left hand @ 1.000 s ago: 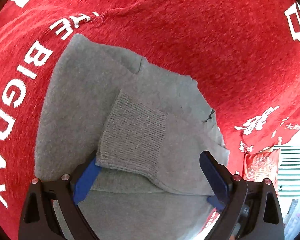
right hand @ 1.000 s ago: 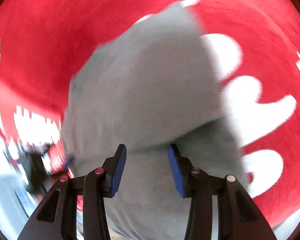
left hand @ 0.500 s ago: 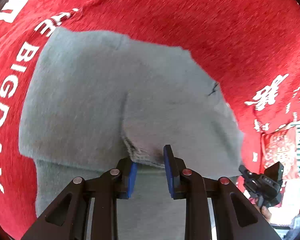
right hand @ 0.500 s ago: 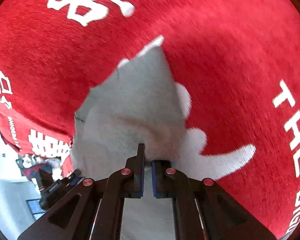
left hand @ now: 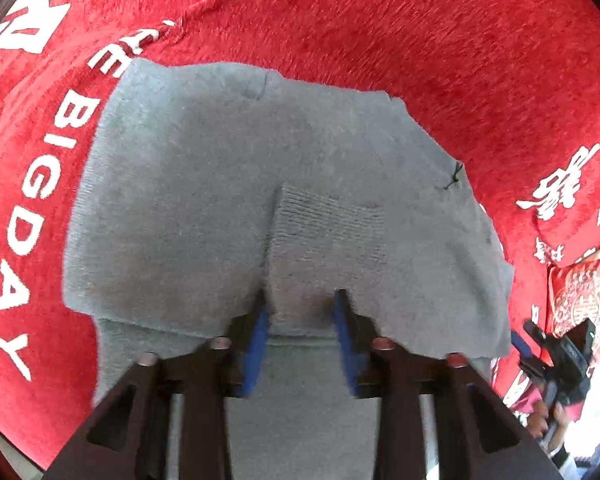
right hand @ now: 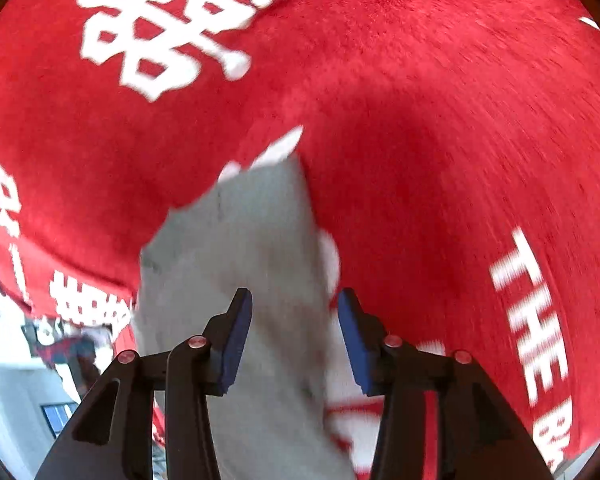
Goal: Fold small clothes
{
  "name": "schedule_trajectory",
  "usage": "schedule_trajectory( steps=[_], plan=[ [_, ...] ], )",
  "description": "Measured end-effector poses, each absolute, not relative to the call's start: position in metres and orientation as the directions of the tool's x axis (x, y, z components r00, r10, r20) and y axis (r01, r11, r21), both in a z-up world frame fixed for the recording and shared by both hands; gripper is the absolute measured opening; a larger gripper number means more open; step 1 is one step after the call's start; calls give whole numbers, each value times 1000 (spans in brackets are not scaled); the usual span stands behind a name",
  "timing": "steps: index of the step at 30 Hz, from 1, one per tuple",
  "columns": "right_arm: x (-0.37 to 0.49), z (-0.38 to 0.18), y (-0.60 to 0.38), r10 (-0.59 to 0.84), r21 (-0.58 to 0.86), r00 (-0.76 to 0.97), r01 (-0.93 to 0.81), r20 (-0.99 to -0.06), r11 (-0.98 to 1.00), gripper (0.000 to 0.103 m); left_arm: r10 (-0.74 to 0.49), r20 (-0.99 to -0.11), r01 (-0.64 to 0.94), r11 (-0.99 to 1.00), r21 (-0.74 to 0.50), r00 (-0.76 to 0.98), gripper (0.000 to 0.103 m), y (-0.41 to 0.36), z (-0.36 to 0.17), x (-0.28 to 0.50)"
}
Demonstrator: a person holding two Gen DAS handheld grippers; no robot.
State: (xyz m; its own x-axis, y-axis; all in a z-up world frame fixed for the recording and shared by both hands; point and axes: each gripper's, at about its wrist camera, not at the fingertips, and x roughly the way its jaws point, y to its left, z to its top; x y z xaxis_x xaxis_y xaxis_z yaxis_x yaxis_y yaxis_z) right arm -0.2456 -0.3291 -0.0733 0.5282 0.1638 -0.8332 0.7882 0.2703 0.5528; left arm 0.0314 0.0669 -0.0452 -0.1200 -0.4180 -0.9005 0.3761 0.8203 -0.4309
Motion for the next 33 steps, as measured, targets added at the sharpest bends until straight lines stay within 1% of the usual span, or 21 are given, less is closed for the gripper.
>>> schedule_trajectory(
  steps=[1, 3, 4, 5, 6, 7, 10, 13, 18, 19, 20, 21, 23, 24, 25, 26, 29, 31, 33],
  plan=[
    [-235, -81, -336, 174, 556, 529, 787, -831, 267, 49, -434, -894, 372, 816, -443, -113, 56, 64, -44, 30],
    [-216, -87, -341, 189, 548, 515, 784, -836, 291, 47, -413, -906, 398, 818, -415, -97, 56, 56, -43, 28],
    [-204, -88, -341, 195, 512, 474, 786, -859, 346, 23, -394, -915, 423, 817, -391, -85, 54, 51, -42, 26],
    [-194, -86, -340, 191, 466, 426, 789, -885, 401, 8, -373, -925, 452, 816, -361, -66, 29, 46, -41, 24],
    [-184, -79, -336, 157, 407, 380, 782, -912, 472, 8, -357, -932, 476, 811, -341, -60, 10, 43, -41, 22],
    [-175, -68, -332, 111, 349, 349, 756, -931, 554, 8, -353, -933, 489, 803, -340, -70, 7, 40, -41, 21],
    [-170, -52, -331, 17, 243, 308, 712, -951, 659, 8, -362, -931, 508, 797, -327, -32, 7, 43, -34, 18],
    [-172, -74, -337, 19, 195, 247, 716, -969, 670, 8, -348, -937, 523, 795, -308, -22, 7, 44, -37, 14],
    [-180, -69, -334, -28, 165, 250, 718, -968, 676, 11, -340, -940, 541, 792, -284, 4, 7, 41, -38, 11],
    [-183, -67, -336, -17, 171, 242, 729, -970, 663, 15, -337, -941, 553, 787, -276, 10, 7, 42, -36, 11],
    [-187, -64, -337, -8, 176, 238, 742, -971, 647, 22, -336, -942, 559, 782, -275, 6, 7, 43, -36, 12],
    [-193, -60, -337, 0, 185, 237, 759, -971, 625, 24, -340, -940, 559, 779, -284, -4, 7, 43, -36, 14],
    [-214, -46, -333, 55, 290, 312, 783, -948, 551, 25, -348, -937, 563, 771, -297, -18, 7, 44, -34, 16],
    [-223, -42, -330, 81, 336, 346, 788, -935, 515, 27, -350, -937, 570, 766, -296, -16, 7, 43, -32, 15],
    [-235, -39, -324, 114, 387, 380, 797, -918, 464, 37, -350, -937, 578, 761, -293, -14, 7, 41, -31, 15],
    [-245, -38, -318, 141, 425, 404, 803, -904, 418, 41, -349, -937, 584, 758, -290, -12, 7, 40, -30, 14],
    [-260, -53, -301, 220, 482, 431, 820, -875, 308, 41, -347, -938, 576, 763, -295, -21, 7, 39, -34, 15],
    [-261, -66, -297, 247, 500, 444, 829, -861, 251, 41, -350, -936, 571, 764, -302, -26, 7, 43, -34, 14],
    [-264, -73, -297, 242, 519, 471, 829, -848, 209, 15, -348, -937, 576, 761, -299, -26, 7, 43, -34, 12]
  ],
)
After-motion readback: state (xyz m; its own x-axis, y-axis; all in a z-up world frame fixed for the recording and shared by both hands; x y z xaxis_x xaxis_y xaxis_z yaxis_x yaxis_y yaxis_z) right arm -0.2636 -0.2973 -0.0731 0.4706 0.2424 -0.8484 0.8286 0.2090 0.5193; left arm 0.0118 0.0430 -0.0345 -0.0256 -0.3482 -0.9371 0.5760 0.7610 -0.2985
